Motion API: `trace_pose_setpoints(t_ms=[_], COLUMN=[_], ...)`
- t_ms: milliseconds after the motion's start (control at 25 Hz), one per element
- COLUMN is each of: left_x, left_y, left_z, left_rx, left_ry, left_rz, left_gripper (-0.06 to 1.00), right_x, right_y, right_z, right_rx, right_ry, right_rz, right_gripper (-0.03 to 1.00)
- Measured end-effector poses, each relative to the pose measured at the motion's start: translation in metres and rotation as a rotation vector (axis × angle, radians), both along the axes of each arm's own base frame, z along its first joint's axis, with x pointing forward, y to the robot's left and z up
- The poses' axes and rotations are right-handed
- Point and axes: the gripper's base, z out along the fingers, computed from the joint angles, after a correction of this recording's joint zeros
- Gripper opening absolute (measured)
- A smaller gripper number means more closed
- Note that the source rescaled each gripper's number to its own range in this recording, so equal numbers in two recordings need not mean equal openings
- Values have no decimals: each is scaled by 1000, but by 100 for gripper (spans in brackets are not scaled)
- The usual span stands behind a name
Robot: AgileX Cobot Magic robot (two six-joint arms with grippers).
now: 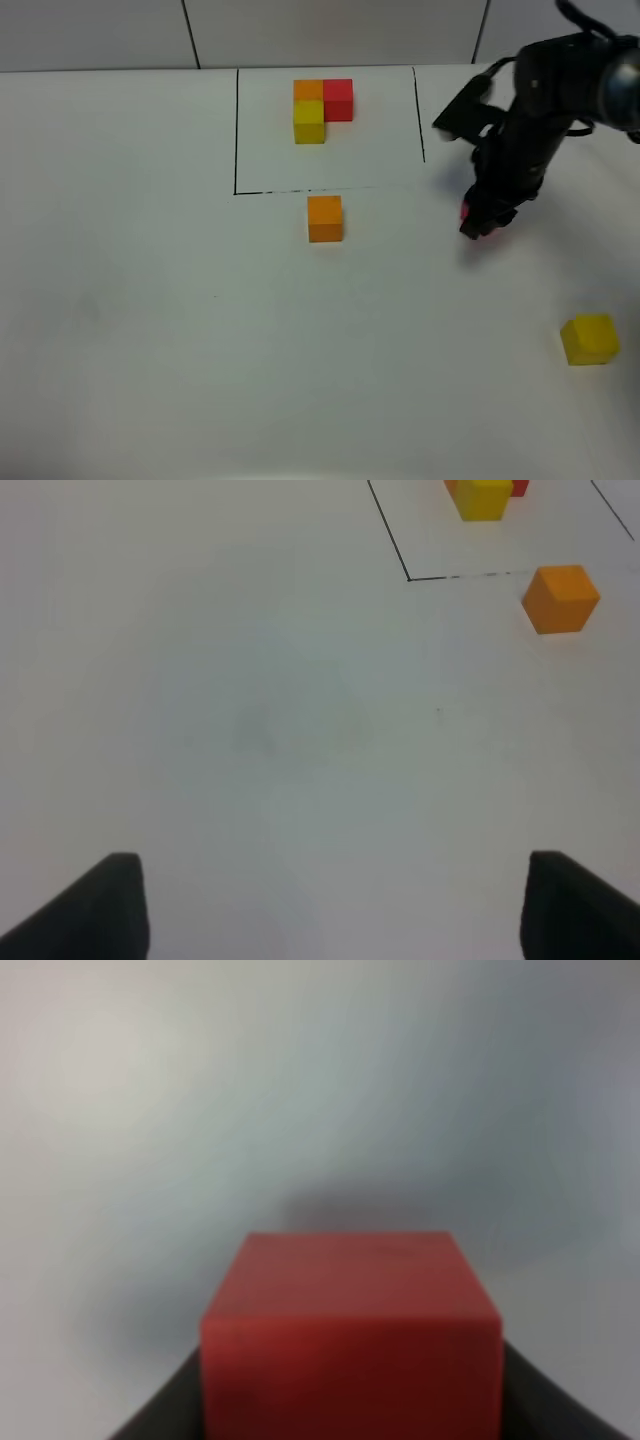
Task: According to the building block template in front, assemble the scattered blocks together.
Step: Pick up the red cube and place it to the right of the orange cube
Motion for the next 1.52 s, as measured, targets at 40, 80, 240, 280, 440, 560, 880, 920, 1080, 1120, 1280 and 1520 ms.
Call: trace_pose_setpoints(t_ms=[40, 80, 240, 280, 440, 560, 880, 920, 1080, 1120, 1280, 1520], left_x=[0, 0, 0, 0, 0, 0, 0, 0, 0, 0, 0, 0], left_y=[0, 0, 0, 0, 0, 0, 0, 0, 0, 0, 0, 0], left_z=[0, 0, 0, 0, 0, 0, 0, 0, 0, 0, 0, 0], left_rx=[0, 0, 0, 0, 0, 0, 0, 0, 0, 1, 1, 1], left_ry=[0, 0, 0, 0, 0, 0, 0, 0, 0, 0, 0, 0], left_rz=[0, 0, 0, 0, 0, 0, 0, 0, 0, -1, 0, 0], left_gripper=[69, 69, 69, 69, 69, 69, 69, 69, 69, 69, 69, 69], right_x=[-5, -10, -19, -19, -8, 3, 18, 19, 22, 22, 22, 22], right_y=[15, 27, 67, 73, 90, 96, 109, 111, 115, 115, 115, 116], right_z=[0, 0, 3, 1, -4, -10, -20, -20, -24, -25, -27, -27], right_rx=[-14, -23, -41, -47, -28, -31, -17, -14, 0, 0, 2, 5], right_ry=[4, 2, -30, -35, -44, -17, 11, 7, 17, 21, 22, 23], right_rz=[102, 188, 434, 475, 545, 569, 618, 622, 621, 621, 622, 624], right_gripper=[3, 3, 3, 3, 3, 3, 3, 3, 3, 3, 3, 3])
